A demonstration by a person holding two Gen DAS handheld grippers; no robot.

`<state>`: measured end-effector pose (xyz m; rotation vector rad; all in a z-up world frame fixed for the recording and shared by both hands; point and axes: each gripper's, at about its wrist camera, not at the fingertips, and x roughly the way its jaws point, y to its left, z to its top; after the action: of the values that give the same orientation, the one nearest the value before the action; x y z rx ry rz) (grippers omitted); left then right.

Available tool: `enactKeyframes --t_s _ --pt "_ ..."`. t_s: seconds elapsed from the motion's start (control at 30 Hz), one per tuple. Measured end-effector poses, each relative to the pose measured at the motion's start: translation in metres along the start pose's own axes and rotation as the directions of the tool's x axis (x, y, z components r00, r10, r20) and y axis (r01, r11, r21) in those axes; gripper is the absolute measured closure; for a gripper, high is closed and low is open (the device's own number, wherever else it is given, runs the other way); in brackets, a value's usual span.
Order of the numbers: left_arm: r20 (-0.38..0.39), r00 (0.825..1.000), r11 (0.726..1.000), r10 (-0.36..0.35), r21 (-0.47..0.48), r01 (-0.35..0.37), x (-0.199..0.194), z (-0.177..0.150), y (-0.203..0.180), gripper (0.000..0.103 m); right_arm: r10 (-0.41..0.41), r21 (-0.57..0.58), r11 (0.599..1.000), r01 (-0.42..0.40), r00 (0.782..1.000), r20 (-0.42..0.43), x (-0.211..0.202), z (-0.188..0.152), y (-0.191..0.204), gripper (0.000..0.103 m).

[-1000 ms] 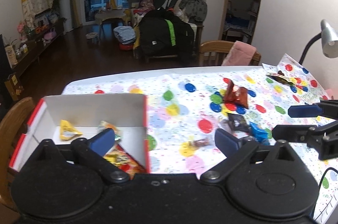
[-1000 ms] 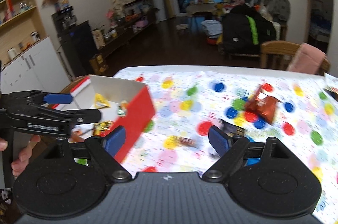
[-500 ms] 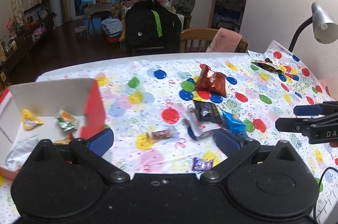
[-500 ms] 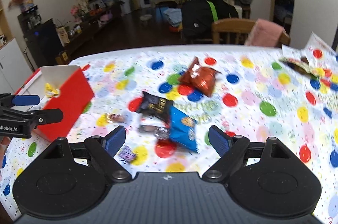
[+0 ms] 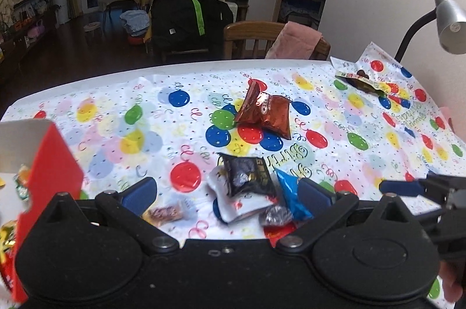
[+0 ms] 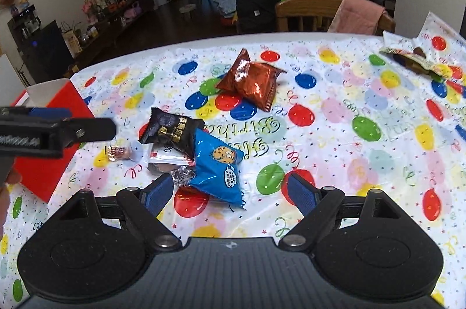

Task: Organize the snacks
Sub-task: 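Grasp the black chocolate packet with the left tool while the right tool grasps the blue cookie packet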

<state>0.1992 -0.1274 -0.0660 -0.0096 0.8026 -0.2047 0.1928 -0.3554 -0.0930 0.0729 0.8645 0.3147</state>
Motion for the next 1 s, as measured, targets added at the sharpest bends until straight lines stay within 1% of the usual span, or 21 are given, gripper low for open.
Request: enactKeyframes --t_s 0.13,0.23,0.3,0.37,0.5,0.57,0.63,0.67,0.8,0.87,0.97,1.0 --pt "-0.022 1.0 1.0 0.01 0.022 -0.01 0.023 0.006 -0.01 0.001 0.003 0.003 1.0 -0.003 1.0 -0.019 0.015 0.002 -0.003 0.017" --pt "-0.046 0.999 0.999 0.023 0.035 -0.022 0.04 0.01 -0.015 0.005 0.014 0.027 1.0 -0.013 0.999 -0.034 0.027 0.007 -0.008 0.017" --pt "-0.063 0.998 0.999 0.029 0.033 -0.027 0.051 0.012 -0.016 0.006 0.018 0.046 0.999 -0.016 0.999 -0.043 0.034 0.009 -0.011 0.017" --pt "-0.08 0.996 0.999 0.033 0.029 -0.03 0.06 0.014 -0.016 0.01 0.019 0.056 0.998 -0.016 0.998 -0.053 0.041 0.01 -0.011 0.017" --pt "-0.107 0.994 0.999 0.034 0.027 -0.031 0.074 0.016 -0.017 0.013 0.036 0.052 0.998 -0.032 0.997 -0.068 0.053 0.012 -0.009 0.017" --pt "-0.118 0.992 0.999 0.037 0.029 -0.034 0.08 0.015 -0.018 0.019 0.045 0.051 0.998 -0.042 0.997 -0.067 0.056 0.013 -0.007 0.017" --pt "-0.133 0.991 1.0 0.025 0.022 -0.023 0.085 0.015 -0.018 0.024 0.057 0.055 0.997 -0.053 0.996 -0.069 0.06 0.014 -0.006 0.018" --pt "-0.139 0.99 1.0 0.022 0.018 -0.019 0.087 0.015 -0.017 0.026 0.063 0.062 0.996 -0.059 0.995 -0.071 0.062 0.014 -0.006 0.022" --pt "-0.15 0.988 1.0 0.02 0.026 -0.016 0.092 0.014 -0.019 0.031 0.081 0.104 0.992 -0.071 0.993 -0.09 0.071 0.015 -0.009 0.028" --pt "-0.15 0.989 1.0 0.015 0.025 -0.011 0.093 0.014 -0.019 0.035 0.088 0.119 0.99 -0.077 0.991 -0.097 0.074 0.015 -0.009 0.035" --pt "-0.149 0.989 1.0 0.001 0.025 0.003 0.092 0.014 -0.02 0.043 0.108 0.134 0.987 -0.093 0.989 -0.105 0.077 0.014 -0.009 0.043" --pt "-0.148 0.989 1.0 -0.001 0.028 0.006 0.092 0.014 -0.02 0.045 0.11 0.137 0.986 -0.095 0.988 -0.106 0.077 0.014 -0.009 0.044"
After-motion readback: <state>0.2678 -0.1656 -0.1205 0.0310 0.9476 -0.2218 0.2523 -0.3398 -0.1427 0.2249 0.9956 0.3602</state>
